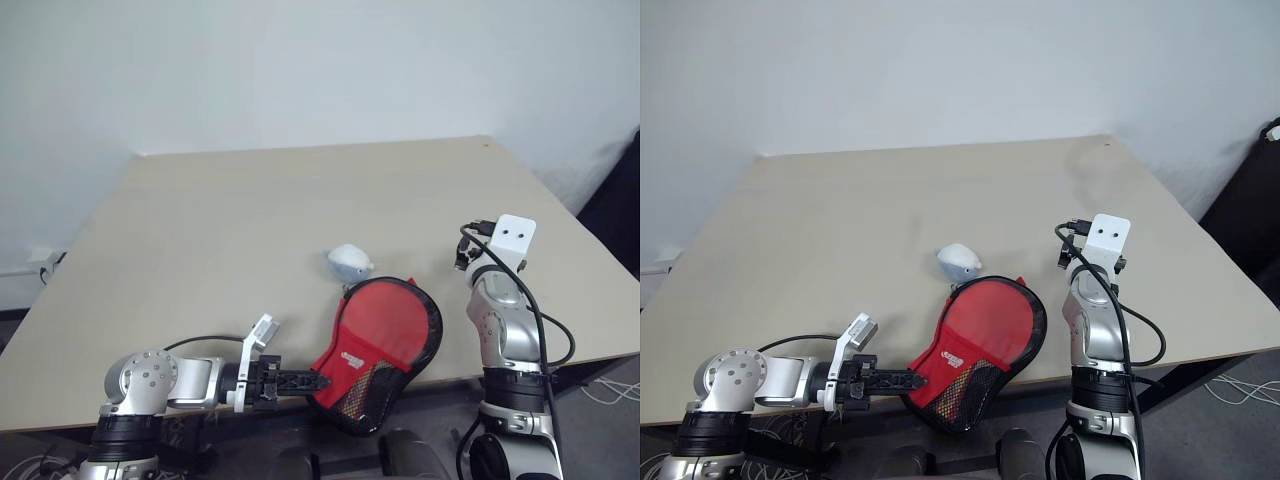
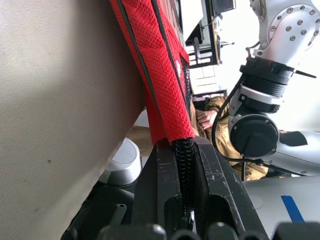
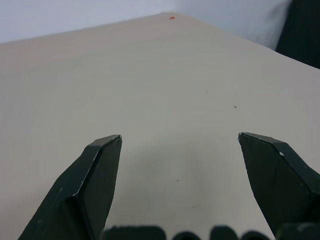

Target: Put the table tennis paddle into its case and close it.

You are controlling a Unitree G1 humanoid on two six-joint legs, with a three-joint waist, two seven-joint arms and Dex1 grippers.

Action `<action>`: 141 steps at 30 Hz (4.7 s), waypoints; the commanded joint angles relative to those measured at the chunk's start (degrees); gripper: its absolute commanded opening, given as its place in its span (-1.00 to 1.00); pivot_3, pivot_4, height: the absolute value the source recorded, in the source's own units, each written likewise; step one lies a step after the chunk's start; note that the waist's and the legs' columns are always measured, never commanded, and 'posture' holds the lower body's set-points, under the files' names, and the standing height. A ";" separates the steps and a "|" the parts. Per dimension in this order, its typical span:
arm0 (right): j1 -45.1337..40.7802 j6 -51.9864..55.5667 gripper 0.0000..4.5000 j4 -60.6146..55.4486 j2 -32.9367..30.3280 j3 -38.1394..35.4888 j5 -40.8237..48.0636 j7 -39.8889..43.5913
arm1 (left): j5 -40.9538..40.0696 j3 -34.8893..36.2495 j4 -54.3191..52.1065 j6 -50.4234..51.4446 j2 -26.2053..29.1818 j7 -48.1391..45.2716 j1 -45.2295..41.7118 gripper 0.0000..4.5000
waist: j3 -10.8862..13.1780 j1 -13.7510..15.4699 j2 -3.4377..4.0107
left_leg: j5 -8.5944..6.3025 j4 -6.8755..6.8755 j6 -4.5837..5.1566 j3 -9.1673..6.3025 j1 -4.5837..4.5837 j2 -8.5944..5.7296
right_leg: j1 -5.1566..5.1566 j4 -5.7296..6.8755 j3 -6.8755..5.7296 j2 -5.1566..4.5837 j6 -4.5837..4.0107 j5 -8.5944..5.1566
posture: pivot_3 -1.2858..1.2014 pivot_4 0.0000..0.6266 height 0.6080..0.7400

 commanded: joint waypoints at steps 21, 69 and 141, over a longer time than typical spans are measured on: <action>-1.86 -1.32 0.80 0.21 -0.74 0.20 -0.13 0.40 | -0.63 3.66 0.68 -3.43 -1.38 0.88 -1.25 0.14 | 0.00 0.01 0.00 | 0.00 0.05 0.00 0.02 -0.01 0.00 | 0.00 0.00 0.00 -0.01 -0.02 0.00 | 0.03 -1.00 1.00; -2.83 -2.62 0.80 0.62 -0.71 -1.57 -0.18 -1.26 | 53.78 -28.95 30.64 -81.78 -16.81 -27.40 -27.96 -0.98 | 0.00 0.22 0.00 | 0.07 0.01 0.02 0.15 -0.03 -0.04 | 0.00 -0.02 0.24 0.05 0.09 0.05 | 0.03 -1.00 1.00; -11.21 5.88 1.00 12.36 -16.00 8.05 17.93 45.69 | 62.44 -29.54 33.40 -76.39 -21.30 -17.57 -26.63 -1.00 | -0.02 0.24 0.01 | 0.14 0.06 0.14 0.17 0.78 -0.12 | 0.85 -0.05 0.55 0.17 -0.02 -0.02 | 0.03 -1.00 1.00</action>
